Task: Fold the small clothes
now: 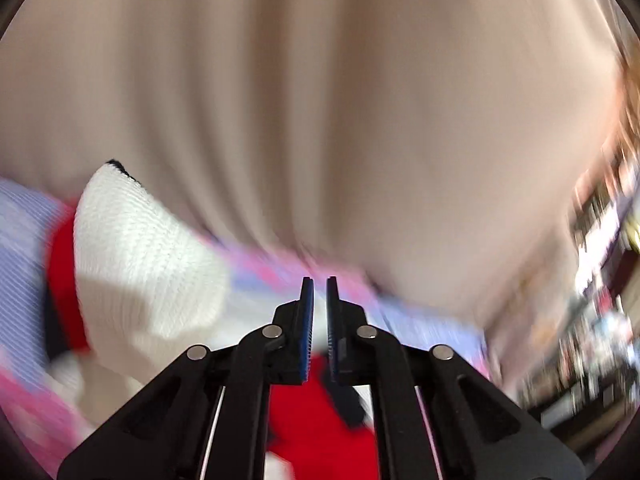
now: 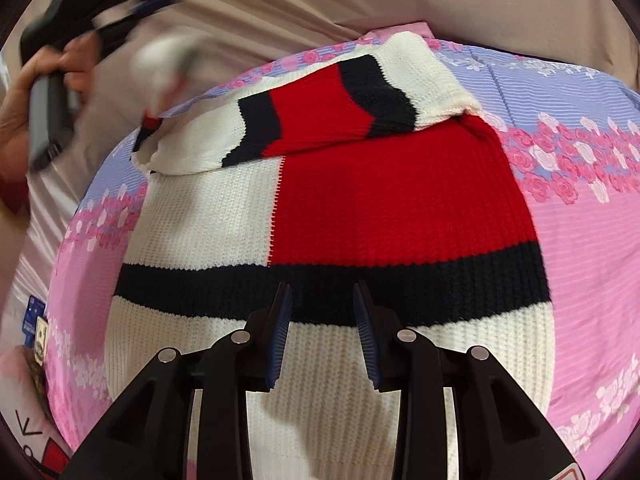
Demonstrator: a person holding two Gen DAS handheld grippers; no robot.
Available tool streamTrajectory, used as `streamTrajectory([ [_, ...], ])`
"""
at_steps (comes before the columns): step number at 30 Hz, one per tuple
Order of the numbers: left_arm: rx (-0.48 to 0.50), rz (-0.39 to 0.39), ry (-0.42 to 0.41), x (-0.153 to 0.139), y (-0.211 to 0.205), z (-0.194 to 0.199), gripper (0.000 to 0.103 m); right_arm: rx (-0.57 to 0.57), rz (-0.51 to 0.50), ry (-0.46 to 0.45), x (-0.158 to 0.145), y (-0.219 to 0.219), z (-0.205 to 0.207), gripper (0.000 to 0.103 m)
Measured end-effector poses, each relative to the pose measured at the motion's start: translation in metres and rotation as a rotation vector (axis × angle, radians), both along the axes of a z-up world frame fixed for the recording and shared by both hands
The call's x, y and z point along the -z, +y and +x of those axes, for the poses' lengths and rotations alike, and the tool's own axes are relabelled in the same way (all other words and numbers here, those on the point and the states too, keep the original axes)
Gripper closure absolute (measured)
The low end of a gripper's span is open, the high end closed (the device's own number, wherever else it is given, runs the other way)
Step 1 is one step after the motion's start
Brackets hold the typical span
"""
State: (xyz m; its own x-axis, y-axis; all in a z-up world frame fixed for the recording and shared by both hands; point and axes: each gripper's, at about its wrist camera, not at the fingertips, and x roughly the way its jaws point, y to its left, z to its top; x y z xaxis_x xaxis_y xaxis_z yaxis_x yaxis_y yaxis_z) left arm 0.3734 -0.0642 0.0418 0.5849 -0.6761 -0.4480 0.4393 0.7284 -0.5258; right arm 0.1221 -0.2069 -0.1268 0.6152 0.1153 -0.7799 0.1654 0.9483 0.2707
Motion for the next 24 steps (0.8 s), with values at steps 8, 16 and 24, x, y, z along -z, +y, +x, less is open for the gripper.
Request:
streamTrajectory([
  [8, -0.175, 0.026, 0.341, 0.128, -0.015, -0.058, 0.054, 0.074, -0.077, -0.01, -0.001, -0.05, 0.004, 0.063],
  [16, -0.573, -0.127, 0.408, 0.135, 0.138, -0.001, 0.042, -0.057, -0.158, -0.101, -0.023, -0.021, 0.105, 0.059],
  [24, -0.645, -0.199, 0.461, 0.155, 0.174, 0.027, 0.046, -0.307, -0.367, -0.131, -0.005, 0.089, 0.191, 0.058],
])
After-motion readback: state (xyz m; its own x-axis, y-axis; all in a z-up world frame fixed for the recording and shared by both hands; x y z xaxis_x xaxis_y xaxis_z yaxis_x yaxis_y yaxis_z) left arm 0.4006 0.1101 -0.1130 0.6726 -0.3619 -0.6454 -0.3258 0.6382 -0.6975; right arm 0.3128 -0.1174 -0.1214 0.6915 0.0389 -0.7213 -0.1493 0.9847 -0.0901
